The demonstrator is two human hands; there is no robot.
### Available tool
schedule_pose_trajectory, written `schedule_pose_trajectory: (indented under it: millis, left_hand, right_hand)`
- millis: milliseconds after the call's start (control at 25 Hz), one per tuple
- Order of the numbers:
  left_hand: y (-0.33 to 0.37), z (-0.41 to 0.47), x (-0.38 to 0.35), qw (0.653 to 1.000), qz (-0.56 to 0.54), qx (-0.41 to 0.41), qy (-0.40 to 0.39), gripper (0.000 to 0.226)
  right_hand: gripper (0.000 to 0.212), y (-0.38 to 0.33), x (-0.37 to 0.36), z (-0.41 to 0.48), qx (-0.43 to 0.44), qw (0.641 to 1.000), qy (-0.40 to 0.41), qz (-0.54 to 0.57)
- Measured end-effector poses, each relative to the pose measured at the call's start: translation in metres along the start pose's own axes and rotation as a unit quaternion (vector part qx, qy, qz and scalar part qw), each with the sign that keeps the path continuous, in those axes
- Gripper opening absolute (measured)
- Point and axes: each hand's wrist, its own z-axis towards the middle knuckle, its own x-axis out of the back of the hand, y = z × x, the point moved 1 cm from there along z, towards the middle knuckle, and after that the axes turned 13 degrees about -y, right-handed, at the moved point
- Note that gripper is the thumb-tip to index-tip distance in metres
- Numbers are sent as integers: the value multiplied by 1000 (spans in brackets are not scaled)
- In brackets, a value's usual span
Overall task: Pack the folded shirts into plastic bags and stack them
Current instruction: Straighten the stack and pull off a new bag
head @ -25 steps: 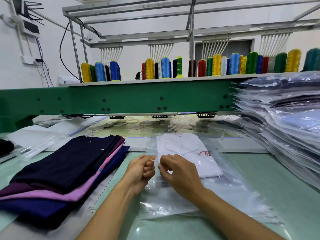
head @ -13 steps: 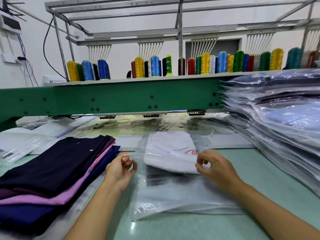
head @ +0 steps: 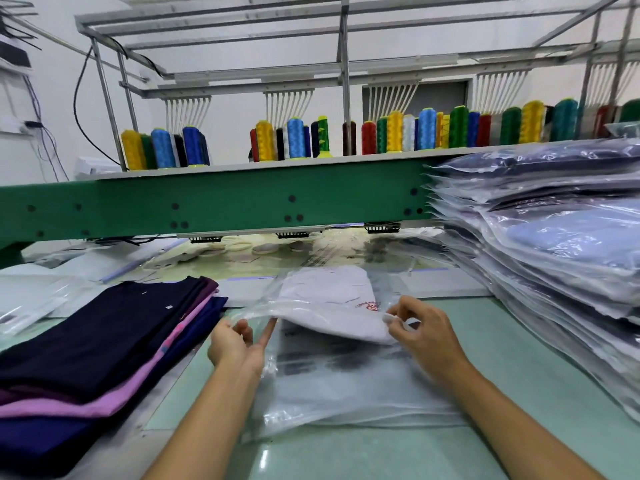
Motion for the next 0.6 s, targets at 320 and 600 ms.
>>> schedule_pose_trajectory:
  millis: [320,600]
  left_hand:
    - [-72,-41,-57,975,148,144,-78,78]
    - [-106,-48,-79,959,281,16,39,75]
  right_hand:
    - [26,-15,-6,-2,21,998,57,1]
    - [11,-31,-11,-11,71,997,21,14]
